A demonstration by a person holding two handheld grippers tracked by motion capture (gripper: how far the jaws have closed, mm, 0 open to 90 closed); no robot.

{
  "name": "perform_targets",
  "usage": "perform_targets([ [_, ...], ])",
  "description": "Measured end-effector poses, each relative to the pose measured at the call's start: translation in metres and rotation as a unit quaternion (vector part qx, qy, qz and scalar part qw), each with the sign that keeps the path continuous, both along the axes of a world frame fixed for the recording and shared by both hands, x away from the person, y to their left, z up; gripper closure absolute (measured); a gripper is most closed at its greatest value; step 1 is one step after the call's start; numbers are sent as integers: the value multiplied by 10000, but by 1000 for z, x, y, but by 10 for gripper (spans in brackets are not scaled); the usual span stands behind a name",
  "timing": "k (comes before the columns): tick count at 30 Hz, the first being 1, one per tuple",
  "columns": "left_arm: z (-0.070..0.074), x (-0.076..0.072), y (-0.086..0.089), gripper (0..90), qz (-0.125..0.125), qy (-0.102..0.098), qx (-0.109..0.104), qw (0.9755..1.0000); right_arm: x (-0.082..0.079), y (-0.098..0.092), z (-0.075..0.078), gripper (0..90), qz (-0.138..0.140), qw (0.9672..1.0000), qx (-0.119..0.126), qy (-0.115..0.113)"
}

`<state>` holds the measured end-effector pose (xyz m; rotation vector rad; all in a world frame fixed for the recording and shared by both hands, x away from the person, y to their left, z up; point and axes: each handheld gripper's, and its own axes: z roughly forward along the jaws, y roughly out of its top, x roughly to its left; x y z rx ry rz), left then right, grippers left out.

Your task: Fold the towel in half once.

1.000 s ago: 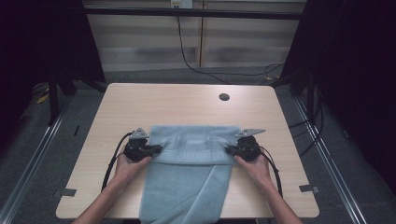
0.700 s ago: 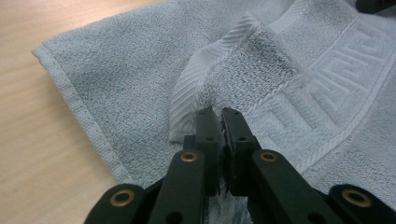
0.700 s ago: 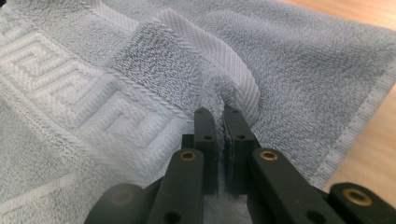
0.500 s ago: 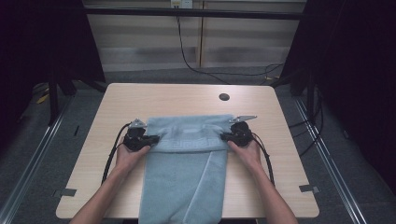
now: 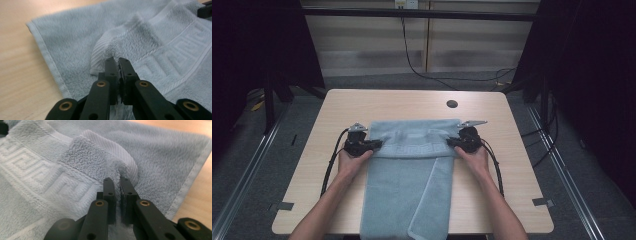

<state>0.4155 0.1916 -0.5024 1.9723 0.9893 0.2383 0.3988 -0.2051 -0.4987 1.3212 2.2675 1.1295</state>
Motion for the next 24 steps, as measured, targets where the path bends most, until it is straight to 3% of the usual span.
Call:
perform_targets([
  [5,17,-7,4,865,-118,-82,-215,9997,-5,-6,21,854,-5,9992,325,-235],
  [7,17,-8,8,841,-26,-8,-94,10000,-5,-7,28,776,-48,9992,354,-189],
  [10,12,-15,11,737,87,27,-146,9999,-7,-4,26,642,-28,9998,200,-6],
  [13,15,-28,14,660,-59,-42,-68,10000,-25,1,32,540,-50,9995,224,-208],
  [15,20,-39,18,632,-199,-139,-46,9997,-43,2,42,528,91,9983,368,-432],
  [17,23,-50,23,624,-269,-198,-62,9994,-59,3,50,522,205,9975,475,-480],
  [21,18,-67,26,697,-689,-166,146,9974,-84,13,50,574,738,9956,497,-281],
  [24,8,-72,24,730,-814,-155,284,9962,-91,28,36,574,951,9950,279,-120],
])
